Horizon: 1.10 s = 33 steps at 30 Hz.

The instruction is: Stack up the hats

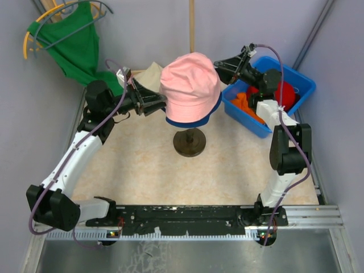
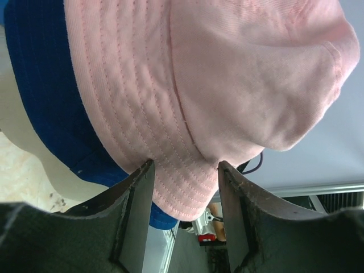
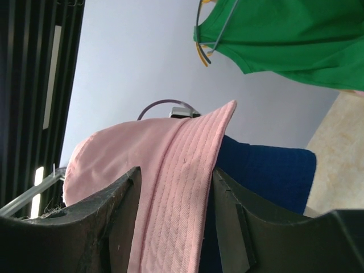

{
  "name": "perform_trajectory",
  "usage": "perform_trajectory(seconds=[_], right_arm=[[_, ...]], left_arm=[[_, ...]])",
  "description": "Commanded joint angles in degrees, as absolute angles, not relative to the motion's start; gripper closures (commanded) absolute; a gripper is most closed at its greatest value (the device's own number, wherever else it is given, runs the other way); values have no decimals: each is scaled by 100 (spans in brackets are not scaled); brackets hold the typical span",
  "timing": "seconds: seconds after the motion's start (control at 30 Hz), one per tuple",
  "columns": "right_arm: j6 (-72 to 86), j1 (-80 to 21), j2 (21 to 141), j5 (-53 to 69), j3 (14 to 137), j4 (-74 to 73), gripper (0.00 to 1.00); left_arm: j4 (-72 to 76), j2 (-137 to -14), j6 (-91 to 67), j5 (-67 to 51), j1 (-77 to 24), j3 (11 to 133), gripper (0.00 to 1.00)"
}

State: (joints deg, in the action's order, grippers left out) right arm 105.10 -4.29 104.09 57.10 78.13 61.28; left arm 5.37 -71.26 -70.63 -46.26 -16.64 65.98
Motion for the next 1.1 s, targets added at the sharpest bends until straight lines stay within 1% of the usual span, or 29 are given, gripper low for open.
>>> perform_trajectory(seconds=[0.0,0.13,0.23,0.3,0.43,0.5,0.6,0.73,0.83,0.97,1.07], right_arm=[[10934,-584,10362,5795,8136,6748,49],[11245,-663,10350,5838,8036,6997,50],[11476,-668,10311,5796,7878,7258,54],[11554,-668,10257,5755,7768,7336,63],[11534,-668,10106,5718,7508,7326,87],[11510,-667,10016,5694,7311,7321,94],[11358,-668,9794,5603,6859,7264,100],[10738,-661,9262,5456,6331,6626,100],[10187,-667,8996,5335,6321,5884,100],[9185,-673,8530,4974,6394,4358,100],[8570,-684,8214,4667,6416,3560,100]], left_arm=[[481,-7374,-6802,-4514,-1680,6887,44],[336,-7570,-6642,-4581,-1626,7188,45],[220,-7651,-6532,-4655,-1498,7310,45],[202,-7677,-6486,-4736,-1362,7321,45],[107,-7740,-6325,-4896,-1013,7347,45],[100,-7772,-6279,-4994,-770,7384,45],[119,-7791,-6333,-5168,-598,7462,45],[242,-7554,-6738,-5338,-589,7349,44],[316,-7162,-7148,-5357,-589,6993,42],[694,-6593,-7924,-5378,-632,6317,41],[705,-6349,-8137,-5358,-678,6127,39]])
